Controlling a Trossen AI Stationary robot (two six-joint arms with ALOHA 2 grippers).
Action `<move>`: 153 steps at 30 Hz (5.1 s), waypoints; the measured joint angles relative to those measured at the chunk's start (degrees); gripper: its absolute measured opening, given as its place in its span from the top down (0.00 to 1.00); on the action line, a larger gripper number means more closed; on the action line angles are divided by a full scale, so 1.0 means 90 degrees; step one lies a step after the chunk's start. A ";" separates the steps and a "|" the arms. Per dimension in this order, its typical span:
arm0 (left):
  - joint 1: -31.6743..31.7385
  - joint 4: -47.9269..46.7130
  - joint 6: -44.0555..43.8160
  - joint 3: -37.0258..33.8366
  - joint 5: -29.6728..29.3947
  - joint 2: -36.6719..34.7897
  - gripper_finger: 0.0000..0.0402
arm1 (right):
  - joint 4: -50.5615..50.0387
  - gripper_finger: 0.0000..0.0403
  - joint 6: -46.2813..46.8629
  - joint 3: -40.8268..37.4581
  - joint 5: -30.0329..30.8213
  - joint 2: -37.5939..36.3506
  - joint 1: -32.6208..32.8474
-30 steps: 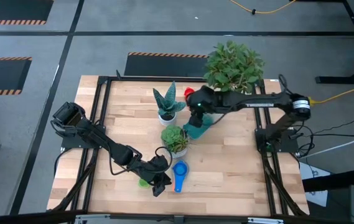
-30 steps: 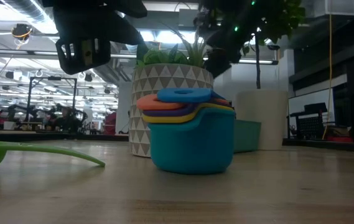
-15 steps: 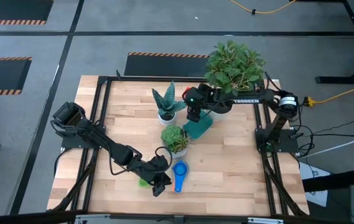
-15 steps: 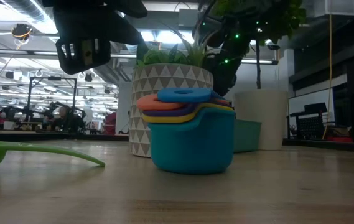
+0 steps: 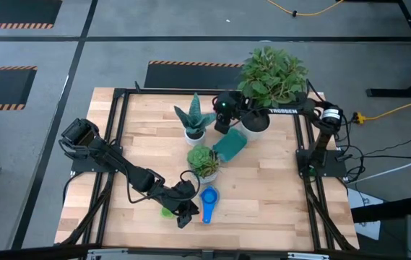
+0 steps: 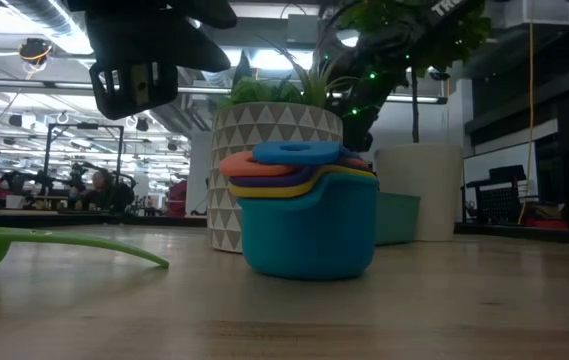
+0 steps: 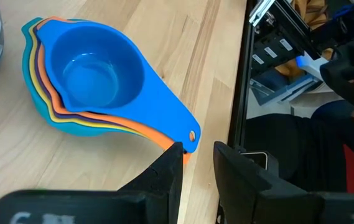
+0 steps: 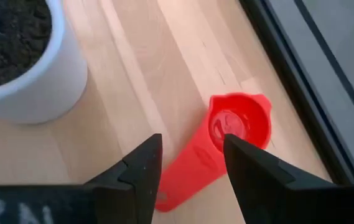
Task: Nest measuring cups in basket
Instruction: Stack the red measuring cup on top of the blue measuring cup
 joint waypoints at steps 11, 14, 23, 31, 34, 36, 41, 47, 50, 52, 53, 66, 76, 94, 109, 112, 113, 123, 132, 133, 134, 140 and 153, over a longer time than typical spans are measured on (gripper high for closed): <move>-0.0001 0.0000 -0.0002 0.0000 0.0000 0.0000 0.79 | 0.0329 0.56 -0.0005 0.0002 -0.0055 0.0285 -0.0282; 0.0000 0.0002 -0.0012 0.0000 -0.0002 0.0000 0.79 | 0.0358 0.56 -0.0038 0.0002 -0.0059 0.0443 -0.0334; -0.0001 0.0002 -0.0010 0.0002 -0.0138 0.0000 0.79 | 0.0778 0.56 -0.0165 0.0002 -0.0151 0.0793 -0.0388; 0.0000 0.0002 -0.0011 0.0002 -0.0144 0.0000 0.79 | 0.1009 0.56 -0.0189 0.0002 -0.0215 0.0927 -0.0388; -0.0001 0.0003 -0.0012 0.0002 -0.0148 0.0000 0.79 | 0.1126 0.56 -0.0192 0.0002 -0.0217 0.0927 -0.0402; 0.0000 0.0005 -0.0012 0.0002 -0.0148 0.0000 0.79 | 0.1115 0.56 -0.0192 0.0002 -0.0208 0.0929 -0.0425; -0.0001 0.0002 -0.0012 0.0002 -0.0148 0.0000 0.79 | 0.1087 0.56 -0.0163 0.0002 -0.0172 0.0930 -0.0546; -0.0002 0.0002 -0.0010 0.0002 -0.0155 0.0000 0.79 | 0.1087 0.56 -0.0137 0.0002 -0.0260 0.0950 -0.0619; 0.0000 0.0002 -0.0010 0.0002 -0.0158 0.0000 0.79 | 0.1078 0.56 -0.0002 0.0002 -0.0382 0.0994 -0.0616; 0.0000 0.0002 -0.0010 0.0002 -0.0158 0.0000 0.79 | 0.1144 0.56 -0.0002 0.0002 -0.0382 0.1039 -0.0619; 0.0000 0.0002 -0.0010 0.0002 -0.0158 0.0000 0.79 | 0.1144 0.56 0.0000 0.0002 -0.0380 0.1062 -0.0619; 0.0000 0.0002 -0.0007 0.0002 -0.0160 0.0000 0.79 | 0.1186 0.58 -0.0002 0.0002 -0.0336 0.1452 -0.0633; 0.0000 0.0002 -0.0009 0.0002 -0.0160 0.0000 0.79 | 0.1191 0.74 -0.0002 0.0002 -0.0332 0.1452 -0.0631; -0.0001 0.0002 -0.0012 0.0002 -0.0160 0.0000 0.79 | 0.1136 0.91 -0.0002 0.0012 -0.0303 0.1425 -0.0626; -0.0002 0.0002 -0.0015 0.0002 -0.0162 0.0000 0.79 | 0.0813 0.93 0.0024 0.0007 -0.0338 0.0591 -0.0606; 0.0000 0.0002 -0.0012 0.0002 -0.0163 0.0000 0.79 | 0.0759 0.93 0.0024 0.0007 -0.0336 0.0336 -0.0604; -0.0002 0.0002 -0.0014 0.0002 -0.0163 0.0000 0.79 | 0.0742 0.93 0.0025 0.0007 -0.0336 0.0230 -0.0599; 0.0000 0.0002 -0.0012 0.0002 -0.0163 0.0000 0.79 | 0.0776 0.93 0.0256 0.0005 -0.0389 -0.0599 -0.0261; 0.0000 0.0002 -0.0010 0.0002 -0.0163 0.0000 0.79 | 0.0778 0.93 0.0689 0.0005 -0.1230 -0.1101 0.0297; 0.0000 0.0002 -0.0008 0.0002 -0.0163 0.0000 0.79 | 0.0780 0.93 0.0689 0.0005 -0.1229 -0.1186 0.0362; -0.0001 0.0002 -0.0008 0.0002 -0.0163 0.0000 0.79 | 0.0780 0.93 0.0687 0.0005 -0.1225 -0.1265 0.0427; -0.0002 0.0002 -0.0007 0.0002 -0.0237 0.0000 0.79 | 0.0661 0.93 0.0687 0.0005 -0.1222 -0.1848 0.0855; -0.0001 0.0022 -0.0005 0.0002 -0.0833 0.0000 0.79 | -0.0911 0.93 0.1178 0.0005 -0.1421 -0.2558 0.2426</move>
